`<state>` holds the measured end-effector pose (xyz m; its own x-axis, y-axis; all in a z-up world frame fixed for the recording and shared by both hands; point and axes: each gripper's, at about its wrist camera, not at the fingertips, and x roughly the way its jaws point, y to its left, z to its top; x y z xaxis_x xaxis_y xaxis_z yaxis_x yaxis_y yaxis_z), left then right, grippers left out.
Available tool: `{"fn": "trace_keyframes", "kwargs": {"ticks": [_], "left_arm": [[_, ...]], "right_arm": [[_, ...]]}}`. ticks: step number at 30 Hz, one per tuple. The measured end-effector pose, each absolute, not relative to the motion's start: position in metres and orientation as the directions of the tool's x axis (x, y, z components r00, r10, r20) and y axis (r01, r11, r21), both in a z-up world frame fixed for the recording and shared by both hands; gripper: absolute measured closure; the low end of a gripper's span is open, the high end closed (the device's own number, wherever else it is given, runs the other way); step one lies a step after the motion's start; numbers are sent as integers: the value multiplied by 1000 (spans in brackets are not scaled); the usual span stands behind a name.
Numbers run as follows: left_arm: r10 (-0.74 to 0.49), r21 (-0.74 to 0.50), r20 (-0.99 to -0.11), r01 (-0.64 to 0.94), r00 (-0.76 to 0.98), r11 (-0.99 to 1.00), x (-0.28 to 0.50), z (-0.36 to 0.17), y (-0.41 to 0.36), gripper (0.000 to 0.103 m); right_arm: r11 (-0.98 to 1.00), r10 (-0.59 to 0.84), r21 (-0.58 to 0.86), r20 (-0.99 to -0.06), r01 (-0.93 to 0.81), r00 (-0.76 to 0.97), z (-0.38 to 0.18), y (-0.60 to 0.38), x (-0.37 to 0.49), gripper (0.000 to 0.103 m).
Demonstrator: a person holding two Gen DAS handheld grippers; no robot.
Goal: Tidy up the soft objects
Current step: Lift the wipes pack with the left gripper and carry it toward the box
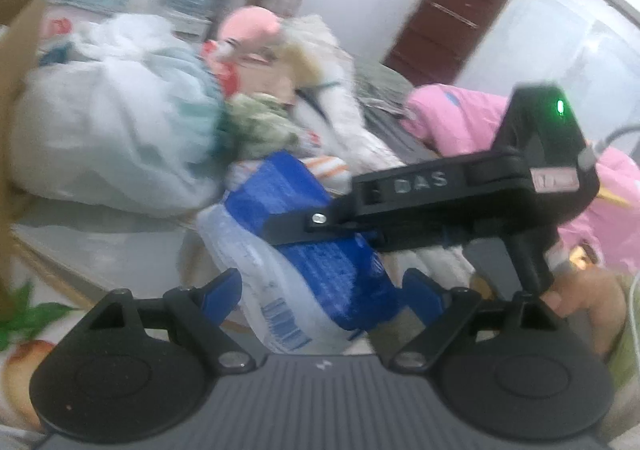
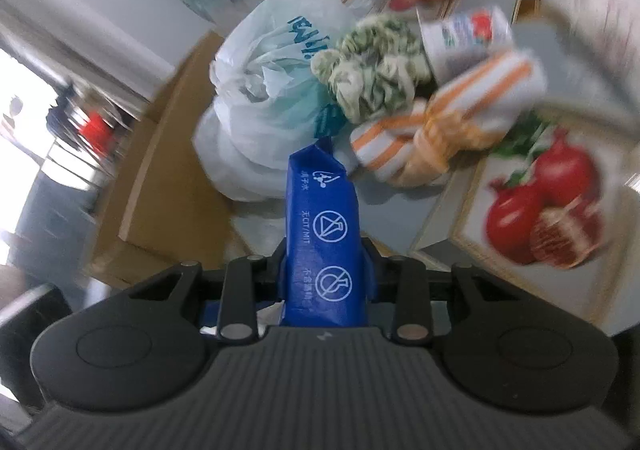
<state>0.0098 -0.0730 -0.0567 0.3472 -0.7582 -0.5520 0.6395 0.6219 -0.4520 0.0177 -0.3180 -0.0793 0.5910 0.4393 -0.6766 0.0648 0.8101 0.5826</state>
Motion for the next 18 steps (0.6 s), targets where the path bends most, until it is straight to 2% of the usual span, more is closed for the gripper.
{"fn": "trace_keyframes", "kwargs": {"ticks": [4, 7, 8, 11, 18], "left_arm": [[-779, -478, -550, 652, 301, 589, 7, -64, -84, 15], [-784, -477, -543, 657, 301, 584, 7, -67, -86, 14], [-788, -487, -541, 654, 294, 579, 7, -68, -84, 14], [-795, -523, -542, 632, 272, 572, 11, -72, -79, 14], [-790, -567, -561, 579, 249, 585, 22, -81, -67, 14]], "right_arm": [[888, 348, 455, -752, 59, 559, -65, -307, 19, 69], [902, 320, 424, -776, 75, 543, -63, -302, 22, 66], [902, 320, 426, -776, 76, 544, -63, -300, 23, 62], [862, 375, 499, -749, 91, 547, -64, -301, 27, 50], [755, 500, 649, -664, 96, 556, -67, -306, 24, 45]]}}
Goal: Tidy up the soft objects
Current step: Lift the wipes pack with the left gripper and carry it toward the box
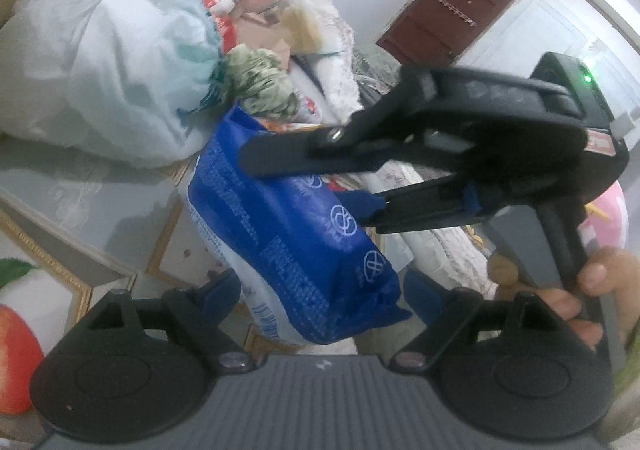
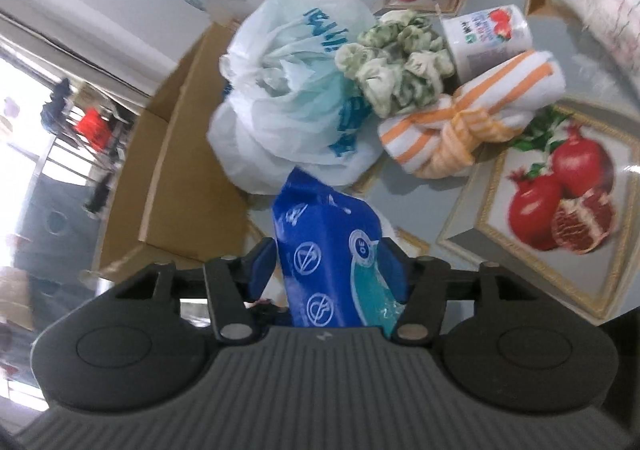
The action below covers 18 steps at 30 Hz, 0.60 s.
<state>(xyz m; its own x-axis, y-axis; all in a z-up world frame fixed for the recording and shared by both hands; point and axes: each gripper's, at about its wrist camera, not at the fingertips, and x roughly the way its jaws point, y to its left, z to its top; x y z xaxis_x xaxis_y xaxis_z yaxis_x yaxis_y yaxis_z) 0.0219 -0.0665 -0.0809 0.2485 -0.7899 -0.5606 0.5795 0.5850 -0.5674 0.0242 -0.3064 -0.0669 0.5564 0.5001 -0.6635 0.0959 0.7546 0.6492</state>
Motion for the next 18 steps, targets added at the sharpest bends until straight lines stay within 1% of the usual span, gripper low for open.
{"fn": "trace_keyframes", "kwargs": {"ticks": [8, 11, 15, 18], "left_arm": [[-722, -538, -632, 511, 282, 670, 32, -85, -53, 11], [-721, -552, -630, 487, 289, 677, 34, -85, -44, 11], [-662, -485, -672, 478, 333, 732, 32, -80, -39, 11], [-594, -406, -714, 472, 371, 783, 27, -75, -38, 11]], "right_arm": [[644, 622, 763, -571, 65, 536, -82, -303, 30, 41], [617, 648, 784, -551, 63, 526, -91, -302, 33, 40], [590, 661, 806, -517, 49, 544, -94, -307, 35, 40], [616, 634, 787, -523, 36, 570, -92, -313, 32, 39]]}}
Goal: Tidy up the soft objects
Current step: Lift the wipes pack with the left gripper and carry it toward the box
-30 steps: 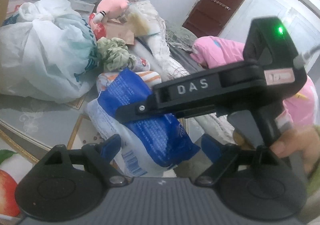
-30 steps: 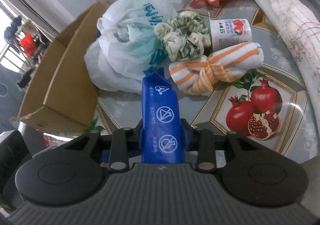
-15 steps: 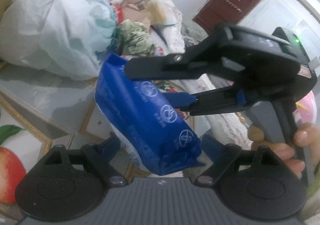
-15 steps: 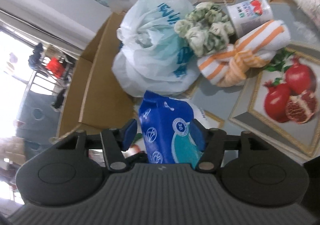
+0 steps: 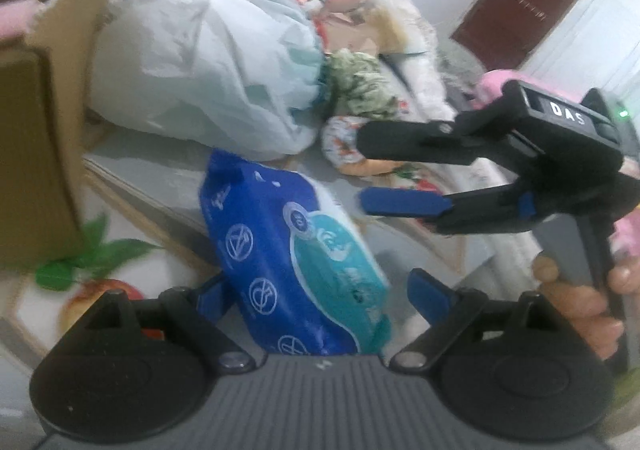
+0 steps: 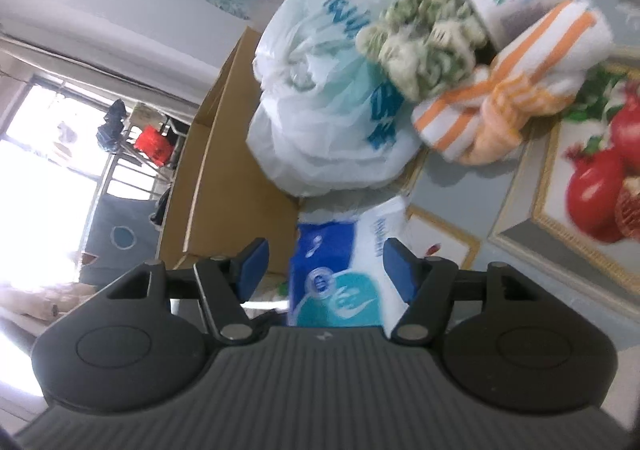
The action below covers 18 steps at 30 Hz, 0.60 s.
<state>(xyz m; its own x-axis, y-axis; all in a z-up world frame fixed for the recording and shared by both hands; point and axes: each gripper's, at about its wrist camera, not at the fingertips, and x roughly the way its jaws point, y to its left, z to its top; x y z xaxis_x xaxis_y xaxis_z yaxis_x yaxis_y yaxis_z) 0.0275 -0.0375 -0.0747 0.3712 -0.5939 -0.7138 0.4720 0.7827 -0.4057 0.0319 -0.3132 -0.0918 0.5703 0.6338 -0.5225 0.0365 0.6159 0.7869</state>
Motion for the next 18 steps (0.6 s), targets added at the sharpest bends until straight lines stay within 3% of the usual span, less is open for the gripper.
{"fn": "trace_keyframes", "kwargs": {"ticks": [3, 10, 15, 18], "left_arm": [[-526, -318, -742, 473, 415, 822, 25, -69, -39, 7], [-519, -322, -763, 470, 386, 822, 26, -72, -33, 10], [-544, -360, -749, 458, 379, 813, 28, -74, -32, 15], [-546, -364, -744, 451, 385, 815, 28, -72, -36, 19]], "right_arm": [[622, 631, 782, -536, 47, 561, -97, -317, 31, 39], [643, 663, 765, -578, 34, 476, -118, -298, 40, 41], [635, 685, 772, -571, 14, 453, -125, -286, 44, 48], [627, 689, 779, -562, 13, 458, -127, -282, 44, 58]]}}
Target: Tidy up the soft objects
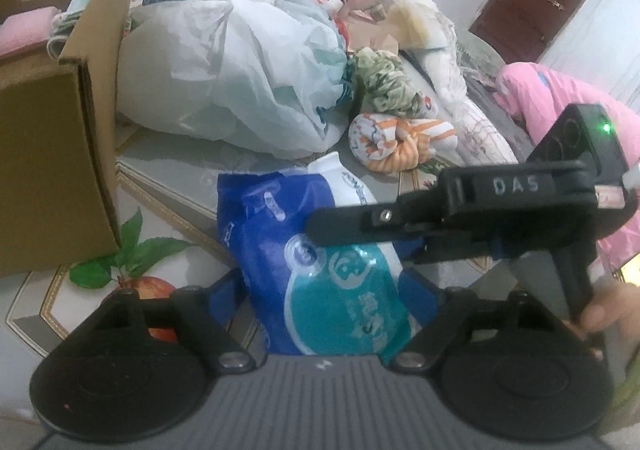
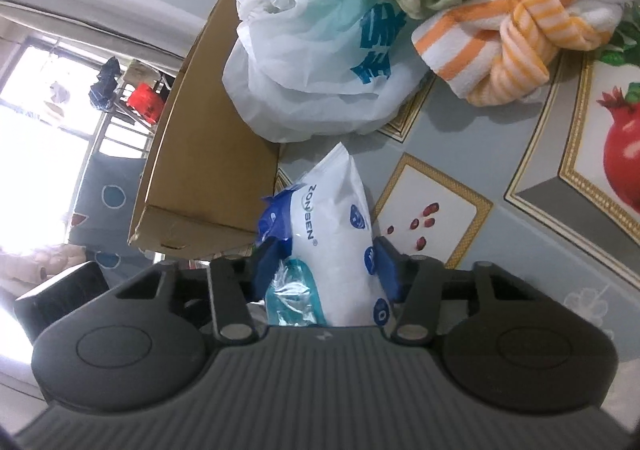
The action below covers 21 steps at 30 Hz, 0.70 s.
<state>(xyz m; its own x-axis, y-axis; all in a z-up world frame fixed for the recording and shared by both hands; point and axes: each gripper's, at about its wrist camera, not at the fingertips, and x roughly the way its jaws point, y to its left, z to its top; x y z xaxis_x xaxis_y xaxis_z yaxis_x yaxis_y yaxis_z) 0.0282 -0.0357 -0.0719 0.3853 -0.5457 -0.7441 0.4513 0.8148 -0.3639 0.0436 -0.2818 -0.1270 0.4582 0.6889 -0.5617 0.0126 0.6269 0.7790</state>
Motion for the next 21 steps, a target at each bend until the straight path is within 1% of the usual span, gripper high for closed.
{"fn": "trace_keyframes", "kwargs": {"ticks": [2, 5, 9, 11, 16, 21], "left_arm": [[-535, -350, -746, 450, 397, 822, 28, -68, -41, 19], [-527, -325, -737, 462, 424, 825, 25, -58, -49, 20], [-531, -280, -688, 493, 494, 823, 19, -30, -58, 20], [-530, -263, -662, 498, 530, 826, 18, -13, -59, 20], [-543, -280, -566, 475, 620, 834, 34, 43, -39, 20], [-484, -276, -519, 398, 704, 875, 63, 88, 9, 20]], "right_arm": [[619, 692, 785, -550, 8, 467, -126, -280, 41, 60], [624, 684, 781, -538, -14, 493, -118, -281, 34, 61], [633, 666, 772, -507, -56, 546, -91, -287, 27, 62], [645, 656, 758, -482, -98, 581, -69, -288, 25, 62], [674, 655, 702, -424, -230, 626, -6, -275, 40, 62], [681, 695, 628, -391, -377, 603, 53, -229, 87, 62]]}}
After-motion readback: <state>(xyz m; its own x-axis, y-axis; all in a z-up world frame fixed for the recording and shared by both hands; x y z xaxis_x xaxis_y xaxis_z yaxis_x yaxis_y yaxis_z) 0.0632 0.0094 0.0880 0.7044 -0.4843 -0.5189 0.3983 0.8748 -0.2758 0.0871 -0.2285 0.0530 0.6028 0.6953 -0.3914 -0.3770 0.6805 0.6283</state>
